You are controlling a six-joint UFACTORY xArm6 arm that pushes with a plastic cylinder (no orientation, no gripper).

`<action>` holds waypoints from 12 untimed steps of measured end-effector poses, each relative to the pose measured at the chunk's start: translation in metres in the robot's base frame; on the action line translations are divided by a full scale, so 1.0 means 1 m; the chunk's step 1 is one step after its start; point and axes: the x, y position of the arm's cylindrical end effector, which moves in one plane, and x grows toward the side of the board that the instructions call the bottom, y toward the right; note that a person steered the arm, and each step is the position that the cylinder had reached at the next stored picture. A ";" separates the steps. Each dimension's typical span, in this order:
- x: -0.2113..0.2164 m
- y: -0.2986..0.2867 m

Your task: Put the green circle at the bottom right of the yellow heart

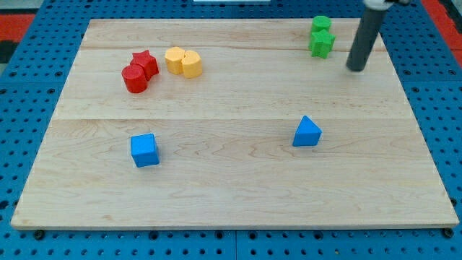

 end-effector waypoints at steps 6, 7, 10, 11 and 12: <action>-0.084 -0.010; -0.062 0.010; -0.005 -0.084; -0.039 -0.052; -0.076 -0.051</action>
